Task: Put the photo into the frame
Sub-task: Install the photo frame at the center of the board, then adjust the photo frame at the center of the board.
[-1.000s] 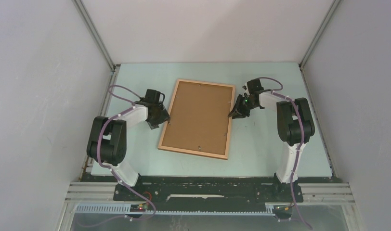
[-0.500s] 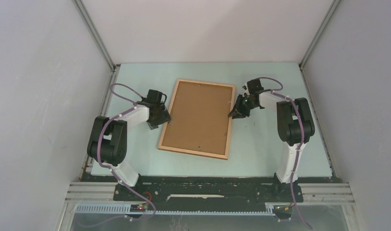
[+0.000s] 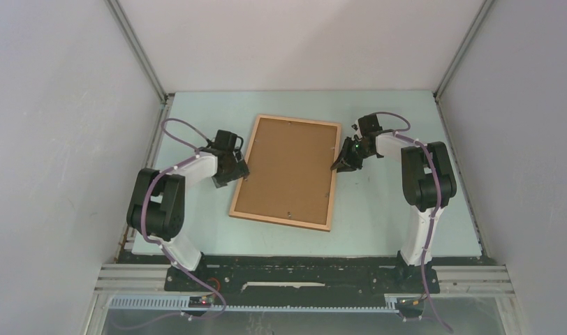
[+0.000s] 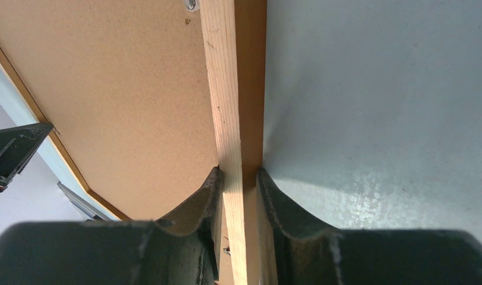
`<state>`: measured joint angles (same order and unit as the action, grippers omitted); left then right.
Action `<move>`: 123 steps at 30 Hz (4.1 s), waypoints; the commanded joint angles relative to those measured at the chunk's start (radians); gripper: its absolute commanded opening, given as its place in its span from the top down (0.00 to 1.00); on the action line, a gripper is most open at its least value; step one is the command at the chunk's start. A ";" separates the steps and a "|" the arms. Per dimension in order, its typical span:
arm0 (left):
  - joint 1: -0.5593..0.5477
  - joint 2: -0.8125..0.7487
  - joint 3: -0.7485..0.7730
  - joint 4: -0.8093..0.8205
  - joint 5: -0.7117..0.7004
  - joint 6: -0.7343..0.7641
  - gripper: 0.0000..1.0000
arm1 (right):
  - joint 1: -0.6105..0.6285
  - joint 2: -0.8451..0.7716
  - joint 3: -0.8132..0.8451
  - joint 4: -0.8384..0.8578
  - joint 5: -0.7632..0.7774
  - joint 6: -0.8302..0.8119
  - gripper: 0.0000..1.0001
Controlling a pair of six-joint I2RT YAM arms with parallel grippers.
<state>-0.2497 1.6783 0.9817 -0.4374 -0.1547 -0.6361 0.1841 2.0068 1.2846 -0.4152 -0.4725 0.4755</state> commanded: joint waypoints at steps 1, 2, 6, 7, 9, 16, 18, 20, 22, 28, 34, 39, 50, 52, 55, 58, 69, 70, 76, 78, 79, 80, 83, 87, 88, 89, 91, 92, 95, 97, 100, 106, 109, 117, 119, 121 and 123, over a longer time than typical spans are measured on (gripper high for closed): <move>-0.016 0.026 0.012 -0.057 -0.016 0.050 0.19 | 0.003 0.019 0.023 -0.019 0.017 -0.013 0.86; -0.016 0.029 0.015 -0.059 -0.013 0.053 0.19 | 0.002 0.021 0.022 -0.017 0.015 -0.013 0.86; -0.016 0.038 0.032 -0.079 -0.020 0.058 0.18 | 0.002 0.019 0.023 -0.020 0.016 -0.014 0.86; -0.016 0.037 0.029 -0.079 -0.023 0.058 0.19 | 0.002 0.018 0.023 -0.020 0.016 -0.015 0.86; -0.016 0.031 0.018 -0.079 -0.031 0.054 0.23 | 0.001 0.020 0.023 -0.018 0.012 -0.013 0.86; -0.016 0.029 0.002 -0.077 -0.045 0.048 0.52 | 0.000 0.019 0.024 -0.019 0.015 -0.014 0.86; -0.016 0.031 0.007 -0.075 -0.041 0.044 0.53 | 0.000 0.022 0.023 -0.018 0.011 -0.012 0.86; -0.016 0.032 0.018 -0.078 -0.037 0.044 0.51 | 0.001 0.022 0.023 -0.020 0.012 -0.012 0.86; -0.016 0.022 0.027 -0.084 -0.044 0.040 0.46 | 0.000 0.020 0.024 -0.020 0.014 -0.014 0.86; -0.016 -0.007 0.103 -0.152 -0.080 0.052 0.25 | -0.001 0.022 0.024 -0.018 0.010 -0.013 0.86; -0.016 -0.103 0.065 -0.168 -0.052 0.035 0.15 | -0.001 0.024 0.023 -0.017 0.005 -0.013 0.86; -0.016 -0.232 -0.045 -0.181 -0.026 0.018 0.13 | -0.003 0.022 0.023 -0.015 0.005 -0.013 0.86; -0.020 -0.163 -0.012 -0.146 0.022 0.037 0.21 | -0.001 0.024 0.022 -0.017 0.002 -0.012 0.86; -0.021 -0.132 -0.008 -0.131 0.023 0.032 0.21 | -0.003 0.026 0.022 -0.019 0.000 -0.013 0.86; -0.021 -0.095 -0.013 -0.107 0.017 0.026 0.24 | -0.003 0.024 0.023 -0.017 0.002 -0.013 0.86; -0.021 -0.076 -0.015 -0.074 0.008 0.014 0.30 | -0.001 0.024 0.022 -0.016 0.000 -0.013 0.86; -0.020 -0.015 0.017 -0.048 -0.013 -0.004 0.33 | -0.002 0.027 0.024 -0.015 -0.004 -0.013 0.86; -0.020 -0.014 0.019 -0.047 -0.020 -0.006 0.33 | -0.003 0.027 0.023 -0.013 -0.005 -0.013 0.86; -0.016 0.004 0.020 -0.044 -0.041 -0.007 0.44 | -0.002 0.027 0.024 -0.013 -0.005 -0.012 0.86; -0.013 0.003 0.014 -0.042 -0.053 -0.012 0.49 | -0.003 0.029 0.022 -0.013 -0.006 -0.012 0.86; -0.012 0.001 0.011 -0.039 -0.057 -0.014 0.52 | -0.004 0.029 0.022 -0.013 -0.007 -0.014 0.86; -0.009 0.000 0.009 -0.037 -0.062 -0.016 0.56 | -0.003 0.029 0.023 -0.013 -0.006 -0.013 0.86; -0.002 0.000 0.009 -0.028 -0.045 -0.019 0.60 | -0.003 0.029 0.023 -0.013 -0.008 -0.013 0.86; -0.003 -0.015 -0.006 -0.026 -0.013 -0.013 0.60 | -0.004 0.028 0.023 -0.013 -0.010 -0.012 0.86; -0.003 -0.027 -0.013 -0.030 -0.010 -0.009 0.60 | -0.004 0.029 0.023 -0.012 -0.010 -0.012 0.86; -0.003 -0.045 -0.024 -0.034 -0.008 -0.004 0.59 | -0.003 0.030 0.024 -0.011 -0.010 -0.013 0.86; -0.004 -0.089 -0.052 -0.048 -0.007 0.007 0.56 | -0.004 0.030 0.023 -0.011 -0.011 -0.012 0.86; -0.003 -0.116 -0.068 -0.055 -0.008 0.012 0.53 | -0.004 0.030 0.023 -0.011 -0.011 -0.013 0.86; -0.005 -0.204 -0.129 -0.079 0.005 0.018 0.40 | -0.004 0.029 0.023 -0.013 -0.009 -0.013 0.86; -0.013 -0.274 -0.175 -0.094 0.012 0.016 0.29 | -0.004 0.029 0.022 -0.012 -0.008 -0.013 0.86; -0.028 -0.388 -0.229 -0.142 0.008 -0.011 0.17 | -0.005 0.027 0.023 -0.013 -0.006 -0.013 0.86; -0.127 -0.535 -0.360 -0.165 0.080 -0.236 0.16 | -0.003 0.023 0.023 -0.016 -0.001 -0.011 0.84; -0.235 -0.602 -0.425 -0.104 0.109 -0.398 0.18 | -0.002 0.022 0.022 -0.017 0.002 -0.011 0.83; -0.442 -0.627 -0.511 0.123 0.078 -0.698 0.22 | 0.000 0.018 0.023 -0.021 0.005 -0.013 0.83; -0.442 -0.579 -0.492 0.153 0.083 -0.680 0.21 | 0.000 0.017 0.024 -0.023 0.009 -0.014 0.84; -0.442 -0.513 -0.442 0.162 0.092 -0.648 0.21 | 0.002 0.010 0.016 -0.020 0.016 -0.012 0.84; -0.442 -0.446 -0.395 0.161 0.106 -0.611 0.21 | 0.002 0.001 0.005 -0.013 0.021 -0.008 0.85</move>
<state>-0.6872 1.1343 0.4980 -0.3508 -0.0635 -1.2526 0.1837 2.0125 1.2915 -0.4221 -0.4805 0.4736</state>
